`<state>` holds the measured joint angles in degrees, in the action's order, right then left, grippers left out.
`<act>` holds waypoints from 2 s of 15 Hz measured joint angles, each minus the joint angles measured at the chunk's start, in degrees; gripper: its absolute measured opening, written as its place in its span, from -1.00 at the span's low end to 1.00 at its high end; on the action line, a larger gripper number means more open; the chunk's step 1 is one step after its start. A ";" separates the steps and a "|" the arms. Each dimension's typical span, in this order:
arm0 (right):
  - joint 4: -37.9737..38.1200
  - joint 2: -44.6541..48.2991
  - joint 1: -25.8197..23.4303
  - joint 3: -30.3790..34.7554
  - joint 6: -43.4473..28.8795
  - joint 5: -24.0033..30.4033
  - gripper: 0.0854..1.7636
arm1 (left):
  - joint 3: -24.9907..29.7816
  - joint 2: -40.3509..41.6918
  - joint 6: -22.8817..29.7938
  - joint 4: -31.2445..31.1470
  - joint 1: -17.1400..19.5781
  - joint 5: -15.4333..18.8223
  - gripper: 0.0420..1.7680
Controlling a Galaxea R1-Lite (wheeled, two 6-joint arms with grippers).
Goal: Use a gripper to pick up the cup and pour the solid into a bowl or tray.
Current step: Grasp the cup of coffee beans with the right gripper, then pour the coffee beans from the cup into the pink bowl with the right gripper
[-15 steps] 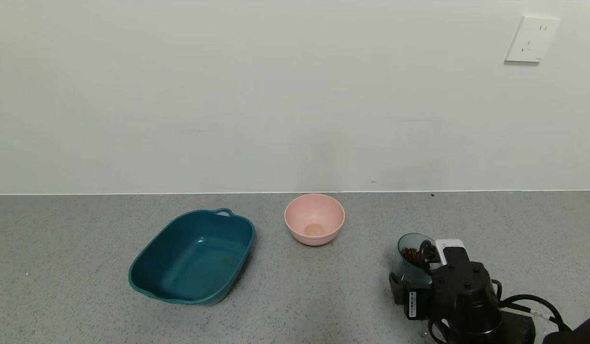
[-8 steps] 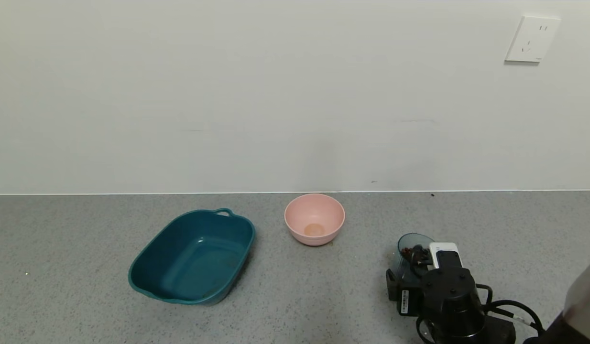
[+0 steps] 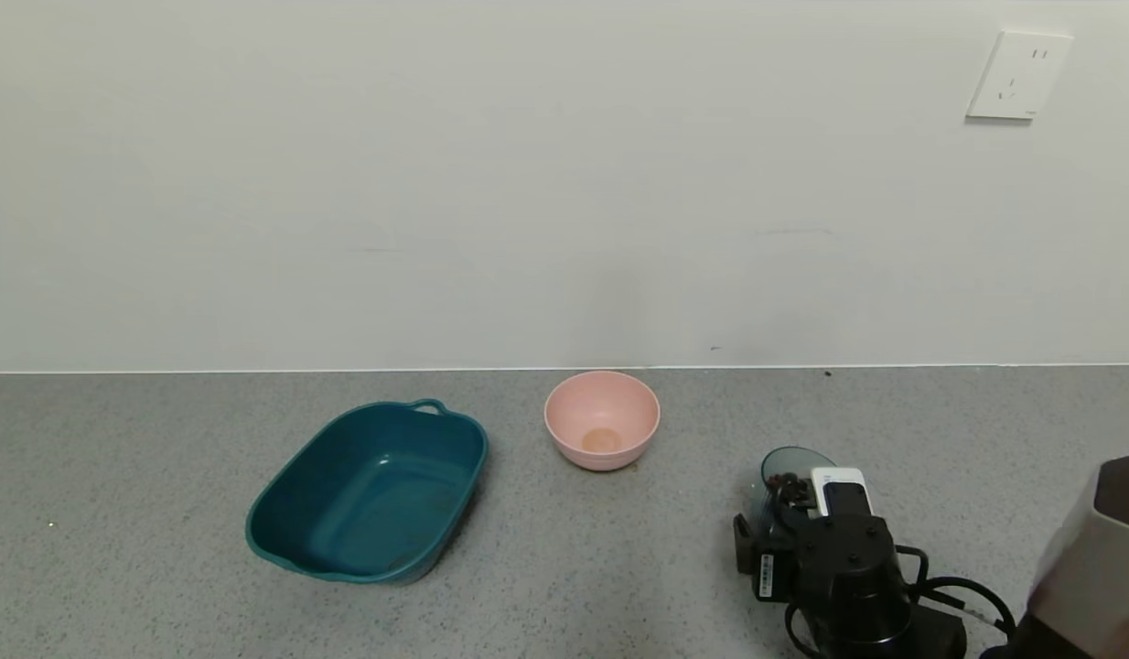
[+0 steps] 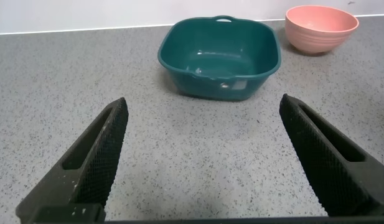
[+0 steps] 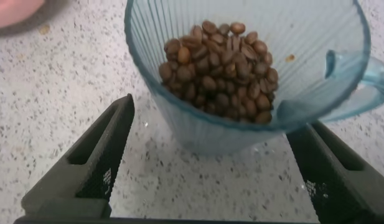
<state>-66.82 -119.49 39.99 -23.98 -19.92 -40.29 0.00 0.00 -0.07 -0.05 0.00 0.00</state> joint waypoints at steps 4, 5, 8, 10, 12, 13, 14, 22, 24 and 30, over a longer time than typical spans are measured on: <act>-6.75 -2.56 -0.66 0.66 3.74 -0.39 0.94 | 0.00 0.00 -0.02 0.05 0.00 0.00 0.98; -8.13 -3.17 -0.68 0.78 4.46 -0.41 0.94 | 0.00 0.00 -0.02 0.02 0.00 0.00 0.98; -10.30 -4.71 -0.85 1.11 5.68 -1.46 0.94 | 0.00 0.00 -0.02 0.02 0.00 0.00 0.98; -10.86 -5.25 -0.96 1.24 6.45 -1.50 0.94 | 0.00 0.00 0.00 0.00 0.00 0.00 0.98; -11.70 -5.45 -1.32 1.30 6.80 -1.50 0.94 | 0.00 0.00 -0.02 0.00 0.00 0.00 0.98; -11.96 -5.53 -1.40 1.40 6.83 -1.49 0.94 | 0.00 0.00 -0.02 0.00 0.00 0.00 0.98; -11.96 -5.60 -1.46 1.41 6.83 -1.50 0.94 | 0.00 0.00 -0.02 0.02 0.00 0.00 0.98; -11.96 -5.60 -1.60 1.72 6.84 -1.49 0.49 | 0.00 0.00 0.00 0.02 0.00 0.00 0.98; -11.93 -5.53 -1.56 1.90 6.83 -1.49 0.49 | 0.00 0.00 -0.02 0.00 0.00 0.00 0.98; -11.61 -3.39 -1.90 1.94 10.06 -0.85 0.48 | 0.00 0.00 0.00 0.00 0.00 0.00 0.98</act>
<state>-78.42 -122.88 38.08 -22.04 -9.86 -41.14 0.00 0.00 -0.07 -0.05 0.00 0.00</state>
